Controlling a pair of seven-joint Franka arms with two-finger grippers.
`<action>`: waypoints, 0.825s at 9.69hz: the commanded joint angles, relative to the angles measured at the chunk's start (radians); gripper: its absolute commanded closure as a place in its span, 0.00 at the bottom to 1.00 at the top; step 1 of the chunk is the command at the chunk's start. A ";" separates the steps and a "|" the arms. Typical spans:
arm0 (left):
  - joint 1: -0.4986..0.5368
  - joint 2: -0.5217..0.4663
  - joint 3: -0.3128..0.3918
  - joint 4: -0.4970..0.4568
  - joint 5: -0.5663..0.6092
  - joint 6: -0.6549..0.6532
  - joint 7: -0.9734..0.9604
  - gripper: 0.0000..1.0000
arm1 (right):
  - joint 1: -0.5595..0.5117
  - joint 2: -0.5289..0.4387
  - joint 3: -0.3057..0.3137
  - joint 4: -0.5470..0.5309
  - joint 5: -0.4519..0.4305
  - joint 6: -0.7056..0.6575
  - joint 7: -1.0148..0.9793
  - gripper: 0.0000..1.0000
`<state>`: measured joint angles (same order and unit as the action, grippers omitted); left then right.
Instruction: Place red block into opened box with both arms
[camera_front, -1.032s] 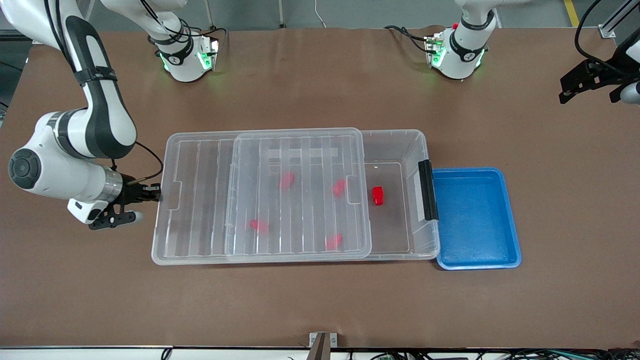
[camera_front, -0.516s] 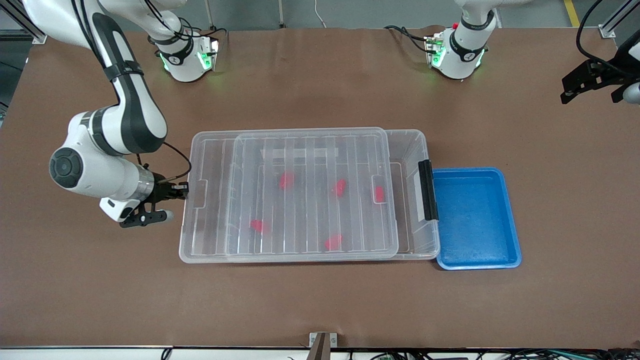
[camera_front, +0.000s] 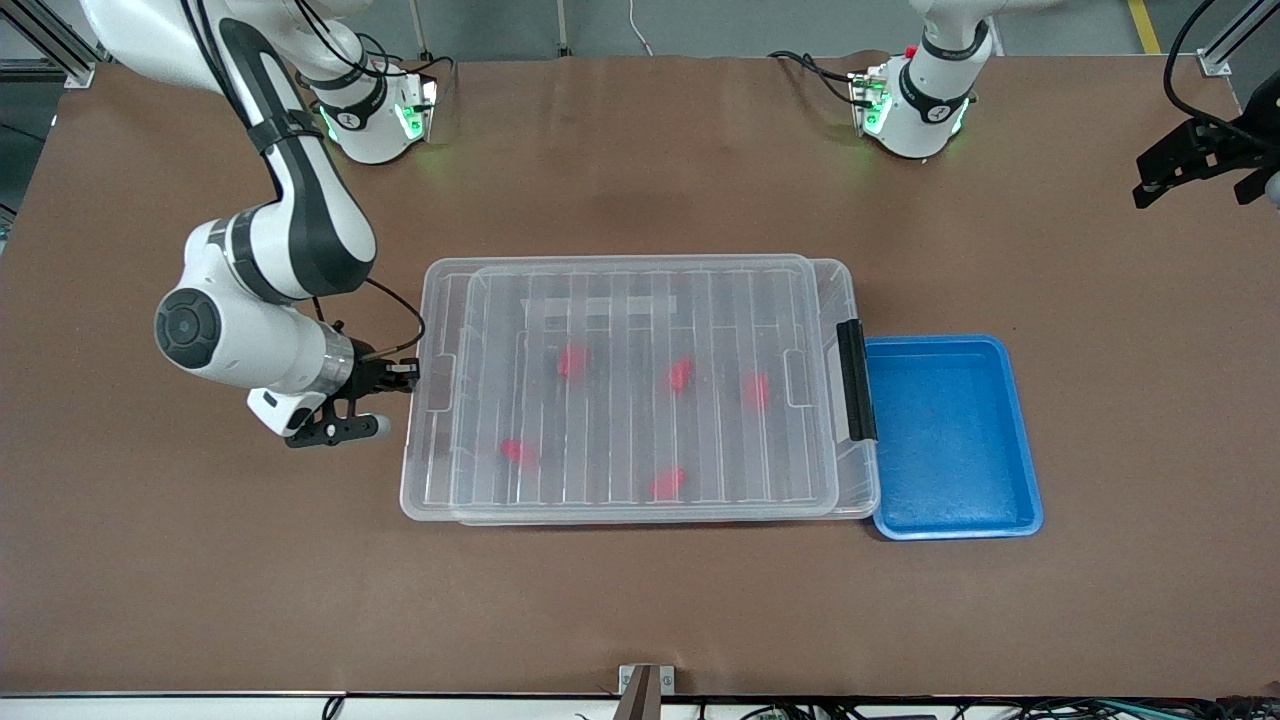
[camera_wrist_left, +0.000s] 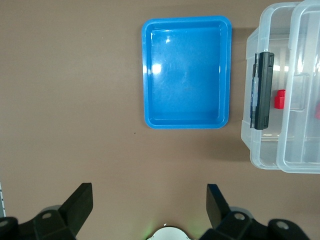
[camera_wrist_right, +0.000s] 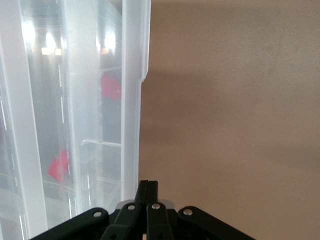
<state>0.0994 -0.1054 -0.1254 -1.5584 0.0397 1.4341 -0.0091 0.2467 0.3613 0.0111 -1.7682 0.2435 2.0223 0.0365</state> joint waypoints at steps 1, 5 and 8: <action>0.003 -0.002 0.003 -0.026 -0.017 0.008 0.017 0.00 | 0.017 0.022 -0.005 0.035 0.022 -0.001 0.026 1.00; 0.003 0.000 0.003 -0.026 -0.017 0.009 0.017 0.00 | -0.078 -0.072 -0.020 0.047 -0.068 -0.080 0.005 0.00; 0.003 0.000 0.001 -0.025 -0.017 0.008 0.017 0.00 | -0.193 -0.212 -0.028 0.108 -0.159 -0.247 0.077 0.00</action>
<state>0.0996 -0.1055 -0.1257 -1.5563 0.0397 1.4344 -0.0090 0.1059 0.2336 -0.0290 -1.6579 0.1062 1.8376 0.0709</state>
